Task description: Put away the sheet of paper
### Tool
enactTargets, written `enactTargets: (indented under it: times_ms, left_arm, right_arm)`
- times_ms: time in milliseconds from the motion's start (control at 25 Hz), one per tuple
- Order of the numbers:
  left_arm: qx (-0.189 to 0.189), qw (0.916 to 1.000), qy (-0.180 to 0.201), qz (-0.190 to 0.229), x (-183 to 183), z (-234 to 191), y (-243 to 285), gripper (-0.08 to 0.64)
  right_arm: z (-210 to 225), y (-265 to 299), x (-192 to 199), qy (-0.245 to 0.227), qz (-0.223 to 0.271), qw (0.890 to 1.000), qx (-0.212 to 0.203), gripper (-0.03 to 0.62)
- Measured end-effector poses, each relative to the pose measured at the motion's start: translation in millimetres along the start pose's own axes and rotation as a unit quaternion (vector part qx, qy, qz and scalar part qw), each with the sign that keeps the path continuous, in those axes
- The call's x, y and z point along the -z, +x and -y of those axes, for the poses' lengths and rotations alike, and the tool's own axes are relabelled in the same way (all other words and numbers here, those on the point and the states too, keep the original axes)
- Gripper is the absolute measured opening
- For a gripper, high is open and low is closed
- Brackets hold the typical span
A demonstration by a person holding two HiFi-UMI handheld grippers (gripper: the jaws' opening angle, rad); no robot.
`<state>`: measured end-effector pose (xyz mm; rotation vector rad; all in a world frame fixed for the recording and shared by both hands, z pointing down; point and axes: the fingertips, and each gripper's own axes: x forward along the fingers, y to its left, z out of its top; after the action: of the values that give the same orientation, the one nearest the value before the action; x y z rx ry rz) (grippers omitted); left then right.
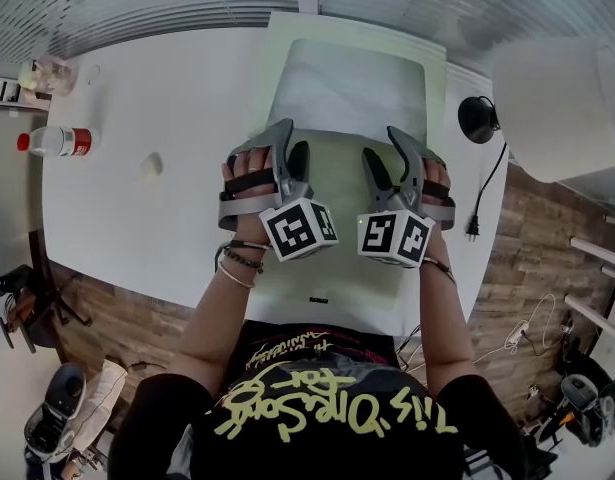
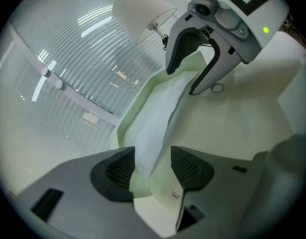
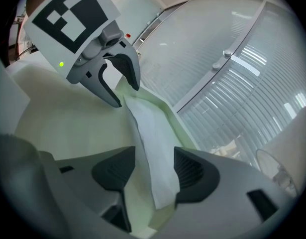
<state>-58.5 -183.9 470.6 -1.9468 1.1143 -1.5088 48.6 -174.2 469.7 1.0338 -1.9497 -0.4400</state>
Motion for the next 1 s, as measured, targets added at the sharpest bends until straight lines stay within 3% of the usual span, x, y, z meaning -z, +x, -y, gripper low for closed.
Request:
enactTargets:
  times_ms: [680, 1000]
  left_arm:
    - [-0.034, 0.9956, -0.072, 0.048, -12.0, -10.2, -28.2, 0.219]
    - [-0.034, 0.9881, -0.133, 0.069, -13.5, -13.1, -40.0, 0.219]
  right_arm:
    - [-0.9, -32.2, -11.6, 0.065, 0.023, 0.997, 0.019, 0.229]
    - [3.1, -45.8, -24.4, 0.108, 0.046, 0.993, 0.031, 0.229]
